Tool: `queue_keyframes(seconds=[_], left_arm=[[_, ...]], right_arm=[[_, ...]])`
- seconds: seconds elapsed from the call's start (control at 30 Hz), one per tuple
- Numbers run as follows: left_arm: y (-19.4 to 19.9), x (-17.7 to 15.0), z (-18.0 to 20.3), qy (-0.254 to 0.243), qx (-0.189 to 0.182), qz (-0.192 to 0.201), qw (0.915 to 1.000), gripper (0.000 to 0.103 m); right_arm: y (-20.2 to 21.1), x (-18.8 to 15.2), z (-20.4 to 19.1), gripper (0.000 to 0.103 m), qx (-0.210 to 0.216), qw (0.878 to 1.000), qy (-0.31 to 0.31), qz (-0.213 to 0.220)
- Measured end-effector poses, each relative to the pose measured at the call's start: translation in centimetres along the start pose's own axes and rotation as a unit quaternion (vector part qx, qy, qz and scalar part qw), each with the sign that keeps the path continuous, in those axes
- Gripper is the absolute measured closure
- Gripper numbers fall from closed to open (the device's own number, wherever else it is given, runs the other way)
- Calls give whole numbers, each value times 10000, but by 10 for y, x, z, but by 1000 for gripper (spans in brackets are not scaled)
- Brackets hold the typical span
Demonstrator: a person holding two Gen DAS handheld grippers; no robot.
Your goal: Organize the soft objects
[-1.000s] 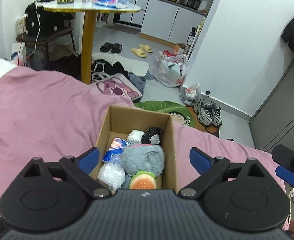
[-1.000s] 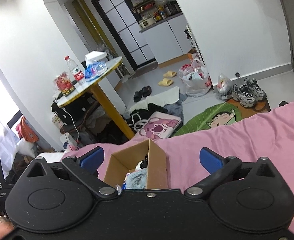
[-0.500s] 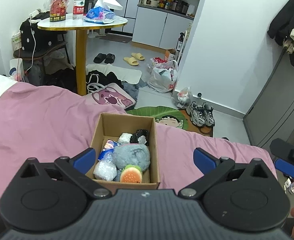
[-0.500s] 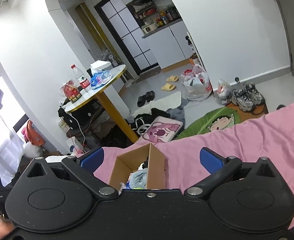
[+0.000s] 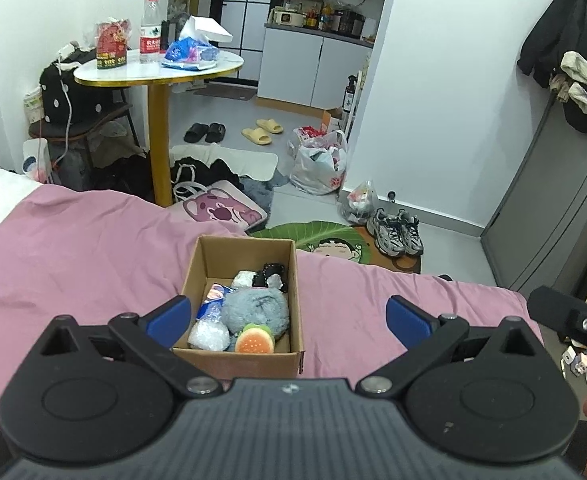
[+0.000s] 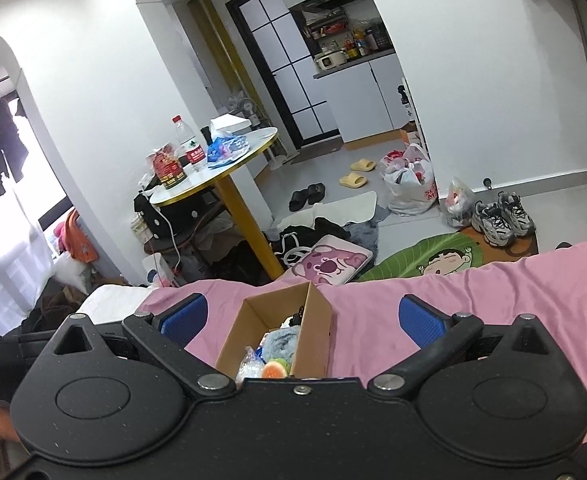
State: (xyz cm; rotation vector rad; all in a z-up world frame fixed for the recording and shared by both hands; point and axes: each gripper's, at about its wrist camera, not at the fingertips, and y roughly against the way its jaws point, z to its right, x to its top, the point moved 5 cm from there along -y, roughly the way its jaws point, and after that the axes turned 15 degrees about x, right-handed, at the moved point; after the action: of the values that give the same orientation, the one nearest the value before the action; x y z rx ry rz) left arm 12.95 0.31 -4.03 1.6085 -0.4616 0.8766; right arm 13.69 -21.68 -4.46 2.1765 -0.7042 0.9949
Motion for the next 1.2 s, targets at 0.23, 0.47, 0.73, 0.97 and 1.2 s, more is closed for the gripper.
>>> queue_keyframes(seconds=[0.23,0.47,0.73,0.97,1.2], left_arm=[[19,-6,-5,55,44,86,9999,0],[27,-16,-10,-13,157,166,9997,0],[40,-29,-16,27,240,222,9995,0],[46,-40,-11,34,229,206,9995,0],[49,-46,-8,-33,213,209,9995,0]], right_arm=[[15,-3,0,0,-24,9999,22,-104],[28,-15,-2,0,-89,9997,97,-210],[44,-28,-12,0,-98,9991,253,-329],[43,-38,-19,0,-189,9976,438,-504],[47,-40,-20,0,-252,9971,476,-537]])
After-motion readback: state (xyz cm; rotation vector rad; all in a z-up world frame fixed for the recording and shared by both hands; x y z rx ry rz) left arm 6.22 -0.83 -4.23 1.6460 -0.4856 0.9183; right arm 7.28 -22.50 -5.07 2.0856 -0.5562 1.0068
